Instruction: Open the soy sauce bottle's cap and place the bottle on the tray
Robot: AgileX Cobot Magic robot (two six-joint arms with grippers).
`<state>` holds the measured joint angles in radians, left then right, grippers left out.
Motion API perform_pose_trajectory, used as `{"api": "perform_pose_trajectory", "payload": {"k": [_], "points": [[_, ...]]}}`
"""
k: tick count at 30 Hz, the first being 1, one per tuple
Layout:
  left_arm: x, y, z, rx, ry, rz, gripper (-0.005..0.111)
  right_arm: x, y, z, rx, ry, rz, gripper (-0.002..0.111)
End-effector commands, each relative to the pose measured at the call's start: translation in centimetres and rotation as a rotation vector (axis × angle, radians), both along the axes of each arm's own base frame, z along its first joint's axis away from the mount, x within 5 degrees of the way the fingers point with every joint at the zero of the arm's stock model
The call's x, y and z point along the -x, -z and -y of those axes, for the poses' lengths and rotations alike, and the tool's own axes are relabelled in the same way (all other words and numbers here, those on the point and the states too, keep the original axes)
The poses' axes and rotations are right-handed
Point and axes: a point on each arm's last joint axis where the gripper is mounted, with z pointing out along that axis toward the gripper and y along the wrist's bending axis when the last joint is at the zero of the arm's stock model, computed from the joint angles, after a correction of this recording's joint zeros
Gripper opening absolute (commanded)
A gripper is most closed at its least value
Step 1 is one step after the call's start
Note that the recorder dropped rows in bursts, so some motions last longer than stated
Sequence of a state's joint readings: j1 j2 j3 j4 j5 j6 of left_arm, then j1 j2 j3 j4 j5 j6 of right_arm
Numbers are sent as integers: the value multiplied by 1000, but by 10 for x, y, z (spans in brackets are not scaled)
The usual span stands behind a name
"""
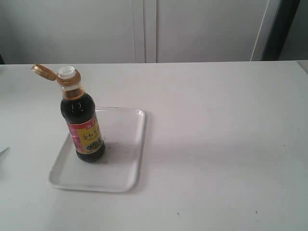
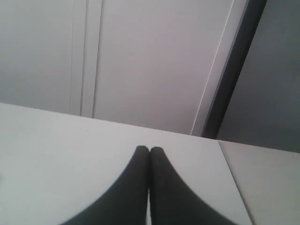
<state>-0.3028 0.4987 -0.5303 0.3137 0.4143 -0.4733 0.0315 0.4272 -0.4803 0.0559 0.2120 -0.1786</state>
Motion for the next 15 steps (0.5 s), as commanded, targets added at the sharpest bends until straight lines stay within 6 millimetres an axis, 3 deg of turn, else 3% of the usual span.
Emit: {"api": "perform_pose_trajectory", "payload": {"k": [1, 10, 15], "points": [[11, 6, -3, 39, -2, 73, 0, 13, 14, 1, -59, 4, 81, 0], [26, 15, -6, 80, -1, 101, 0, 18, 37, 1, -61, 6, 67, 0], [26, 15, -7, 76, -1, 101, 0, 18, 37, 1, -61, 6, 63, 0]]}}
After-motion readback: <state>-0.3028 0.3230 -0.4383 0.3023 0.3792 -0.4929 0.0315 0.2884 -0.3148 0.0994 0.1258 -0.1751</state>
